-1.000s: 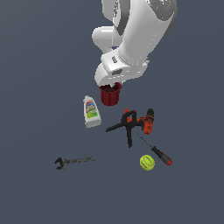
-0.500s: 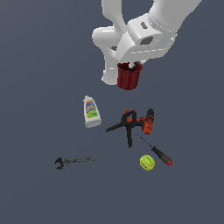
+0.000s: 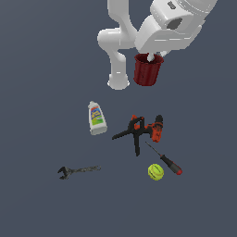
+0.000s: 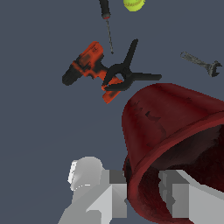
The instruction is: Pick up a designated object from a clutter of objects.
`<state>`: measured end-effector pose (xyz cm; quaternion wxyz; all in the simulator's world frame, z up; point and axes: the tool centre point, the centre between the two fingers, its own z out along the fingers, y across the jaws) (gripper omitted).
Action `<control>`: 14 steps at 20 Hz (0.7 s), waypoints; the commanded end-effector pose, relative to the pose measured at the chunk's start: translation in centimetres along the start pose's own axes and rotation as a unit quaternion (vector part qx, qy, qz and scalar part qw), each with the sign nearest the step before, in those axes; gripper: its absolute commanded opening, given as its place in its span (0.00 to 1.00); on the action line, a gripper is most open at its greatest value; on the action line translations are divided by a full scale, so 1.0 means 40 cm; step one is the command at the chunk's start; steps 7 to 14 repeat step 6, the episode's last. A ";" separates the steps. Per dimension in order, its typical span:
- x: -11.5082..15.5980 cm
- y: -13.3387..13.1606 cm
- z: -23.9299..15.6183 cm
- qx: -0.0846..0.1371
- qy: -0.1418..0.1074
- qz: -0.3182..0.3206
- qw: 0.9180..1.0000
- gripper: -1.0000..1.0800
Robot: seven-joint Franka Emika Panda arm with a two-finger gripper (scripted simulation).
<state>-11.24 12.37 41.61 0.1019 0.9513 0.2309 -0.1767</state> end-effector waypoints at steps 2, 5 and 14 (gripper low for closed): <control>-0.001 -0.004 -0.012 0.000 0.001 0.001 1.000 0.00; 0.001 -0.001 -0.008 0.000 0.001 0.001 1.000 0.00; 0.001 -0.001 -0.007 0.000 0.001 0.001 1.000 0.00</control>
